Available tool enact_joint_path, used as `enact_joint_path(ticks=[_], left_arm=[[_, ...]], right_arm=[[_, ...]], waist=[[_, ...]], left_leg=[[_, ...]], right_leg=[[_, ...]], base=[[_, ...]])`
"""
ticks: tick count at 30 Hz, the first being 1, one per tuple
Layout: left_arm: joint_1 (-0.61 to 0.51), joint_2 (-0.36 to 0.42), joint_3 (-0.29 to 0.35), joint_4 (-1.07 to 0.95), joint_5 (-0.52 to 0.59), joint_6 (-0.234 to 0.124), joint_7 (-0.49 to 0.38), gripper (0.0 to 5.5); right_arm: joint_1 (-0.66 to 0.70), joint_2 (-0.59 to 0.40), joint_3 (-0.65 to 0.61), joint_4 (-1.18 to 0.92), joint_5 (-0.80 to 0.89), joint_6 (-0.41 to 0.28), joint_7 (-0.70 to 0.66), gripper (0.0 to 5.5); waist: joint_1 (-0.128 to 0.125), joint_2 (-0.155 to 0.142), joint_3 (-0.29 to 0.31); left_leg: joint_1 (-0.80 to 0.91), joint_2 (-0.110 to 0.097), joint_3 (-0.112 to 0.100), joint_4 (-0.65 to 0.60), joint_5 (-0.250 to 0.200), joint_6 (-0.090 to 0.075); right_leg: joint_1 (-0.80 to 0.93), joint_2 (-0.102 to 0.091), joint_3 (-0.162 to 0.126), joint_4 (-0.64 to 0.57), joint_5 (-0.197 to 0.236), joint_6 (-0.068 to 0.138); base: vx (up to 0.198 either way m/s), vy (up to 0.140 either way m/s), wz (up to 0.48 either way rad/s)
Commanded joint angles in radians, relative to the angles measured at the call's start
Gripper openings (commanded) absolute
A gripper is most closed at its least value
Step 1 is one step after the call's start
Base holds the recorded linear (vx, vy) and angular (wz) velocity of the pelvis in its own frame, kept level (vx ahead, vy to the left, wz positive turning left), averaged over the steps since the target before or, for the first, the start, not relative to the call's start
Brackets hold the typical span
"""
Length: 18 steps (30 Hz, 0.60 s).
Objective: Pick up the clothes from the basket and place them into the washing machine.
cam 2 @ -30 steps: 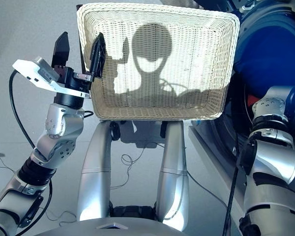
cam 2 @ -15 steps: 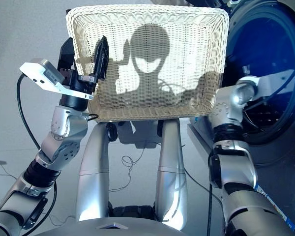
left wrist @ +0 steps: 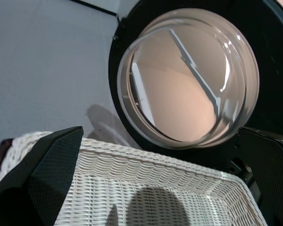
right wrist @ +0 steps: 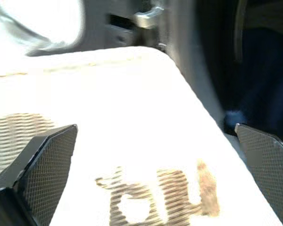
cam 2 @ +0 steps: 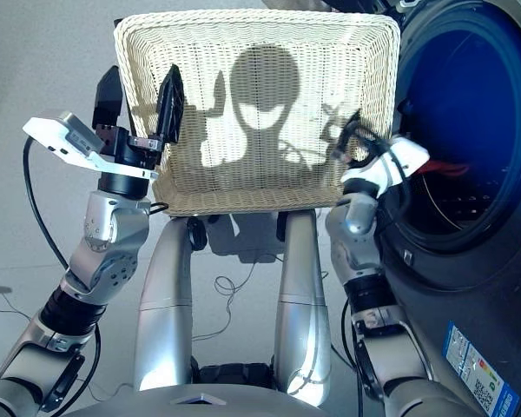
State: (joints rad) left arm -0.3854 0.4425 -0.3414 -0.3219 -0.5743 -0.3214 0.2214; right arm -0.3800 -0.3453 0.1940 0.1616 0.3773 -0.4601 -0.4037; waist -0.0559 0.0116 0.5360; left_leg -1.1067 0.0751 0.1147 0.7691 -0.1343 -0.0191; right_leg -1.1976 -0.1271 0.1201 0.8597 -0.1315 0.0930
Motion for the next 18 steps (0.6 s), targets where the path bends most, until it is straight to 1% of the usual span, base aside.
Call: enact_joint_path(ticks=[1,3,5,7,8,9,10,11,12,14,15,16,18], left_arm=[[0.039,0.015,0.050,-0.098,0.064,-0.087,-0.029,5.50],[0.059,0.005,0.056,-0.065,0.077,-0.095,-0.011,5.50],[0.084,0.020,0.062,-0.030,0.116,-0.100,-0.012,5.50],[0.104,0.021,0.057,0.018,0.106,-0.104,-0.043,5.50],[0.115,0.034,0.056,0.040,0.103,-0.101,-0.070,5.50],[0.119,0.044,0.054,0.055,0.110,-0.100,-0.089,5.50],[0.129,0.038,0.052,0.089,0.129,-0.104,-0.094,5.50],[0.139,0.033,0.047,0.135,0.149,-0.104,-0.087,5.50],[0.149,0.027,0.042,0.173,0.175,-0.106,-0.096,5.50],[0.169,0.019,0.034,0.264,0.195,-0.111,-0.120,5.50],[0.177,0.017,0.033,0.306,0.209,-0.111,-0.127,5.50],[0.190,0.001,0.027,0.376,0.213,-0.112,-0.144,5.50],[0.205,-0.038,0.024,0.517,0.206,-0.106,-0.157,5.50]], right_arm=[[0.020,-0.062,0.023,-0.165,-0.101,-0.046,0.052,5.50],[0.039,-0.090,0.039,-0.203,-0.122,-0.049,0.068,5.50],[0.067,-0.122,0.032,-0.225,-0.131,-0.059,0.088,5.50],[0.097,-0.153,0.027,-0.242,-0.125,-0.066,0.120,5.50],[0.114,-0.159,0.017,-0.243,-0.102,-0.067,0.143,5.50],[0.127,-0.162,0.015,-0.236,-0.086,-0.067,0.158,5.50],[0.142,-0.161,0.015,-0.225,-0.075,-0.067,0.173,5.50],[0.159,-0.161,0.012,-0.216,-0.071,-0.066,0.184,5.50],[0.168,-0.157,0.018,-0.195,-0.074,-0.061,0.194,5.50],[0.186,-0.156,0.020,-0.153,-0.086,-0.049,0.211,5.50],[0.196,-0.151,0.024,-0.131,-0.078,-0.046,0.226,5.50],[0.205,-0.143,0.029,-0.086,-0.078,-0.037,0.239,5.50],[0.218,-0.124,0.035,-0.012,-0.068,-0.020,0.262,5.50]], waist=[[-0.017,0.008,-0.016],[-0.017,0.005,-0.016],[-0.019,0.002,-0.016],[-0.020,-0.004,-0.016],[-0.021,-0.005,-0.016],[-0.022,-0.007,-0.016],[-0.023,-0.011,-0.016],[-0.024,-0.013,-0.016],[-0.024,-0.018,-0.016],[-0.020,-0.023,-0.016],[-0.017,-0.024,-0.016],[-0.017,-0.030,-0.016],[-0.010,-0.032,-0.022]], left_leg=[[0.059,0.026,-0.040,-0.006,-0.021,-0.048],[0.092,0.024,-0.038,-0.034,-0.013,-0.048],[0.135,0.023,-0.035,-0.064,-0.005,-0.049],[0.200,0.017,-0.035,-0.111,0.007,-0.051],[0.236,0.013,-0.036,-0.136,0.013,-0.051],[0.273,0.010,-0.034,-0.166,0.020,-0.053],[0.317,0.008,-0.033,-0.196,0.025,-0.053],[0.363,0.001,-0.034,-0.224,0.033,-0.055],[0.421,-0.003,-0.034,-0.267,0.042,-0.056],[0.519,-0.008,-0.027,-0.322,0.051,-0.055],[0.571,-0.011,-0.023,-0.359,0.060,-0.055],[0.624,-0.011,-0.022,-0.385,0.061,-0.055],[0.717,-0.012,-0.021,-0.447,0.080,-0.052]], right_leg=[[0.071,-0.003,-0.008,-0.102,0.067,0.031],[0.101,-0.004,-0.010,-0.120,0.073,0.035],[0.145,-0.007,-0.015,-0.147,0.081,0.039],[0.213,-0.013,-0.022,-0.190,0.092,0.043],[0.250,-0.016,-0.027,-0.214,0.099,0.046],[0.286,-0.016,-0.030,-0.240,0.107,0.051],[0.332,-0.020,-0.038,-0.270,0.113,0.055],[0.380,-0.022,-0.046,-0.299,0.122,0.059],[0.440,-0.023,-0.050,-0.336,0.130,0.065],[0.534,-0.026,-0.061,-0.389,0.139,0.075],[0.581,-0.029,-0.065,-0.423,0.151,0.082],[0.635,-0.027,-0.066,-0.447,0.153,0.086],[0.728,-0.029,-0.074,-0.503,0.174,0.096]], base=[[0.000,0.000,0.000],[0.000,0.000,0.000],[0.025,-0.004,-0.024],[0.071,-0.001,-0.048],[0.088,0.016,-0.038],[0.105,0.015,-0.042],[0.115,0.003,-0.048],[0.145,-0.002,-0.051],[0.163,0.008,-0.041],[0.176,0.021,-0.040],[0.184,0.020,-0.115],[0.168,0.013,-0.159],[0.162,-0.003,-0.184]])
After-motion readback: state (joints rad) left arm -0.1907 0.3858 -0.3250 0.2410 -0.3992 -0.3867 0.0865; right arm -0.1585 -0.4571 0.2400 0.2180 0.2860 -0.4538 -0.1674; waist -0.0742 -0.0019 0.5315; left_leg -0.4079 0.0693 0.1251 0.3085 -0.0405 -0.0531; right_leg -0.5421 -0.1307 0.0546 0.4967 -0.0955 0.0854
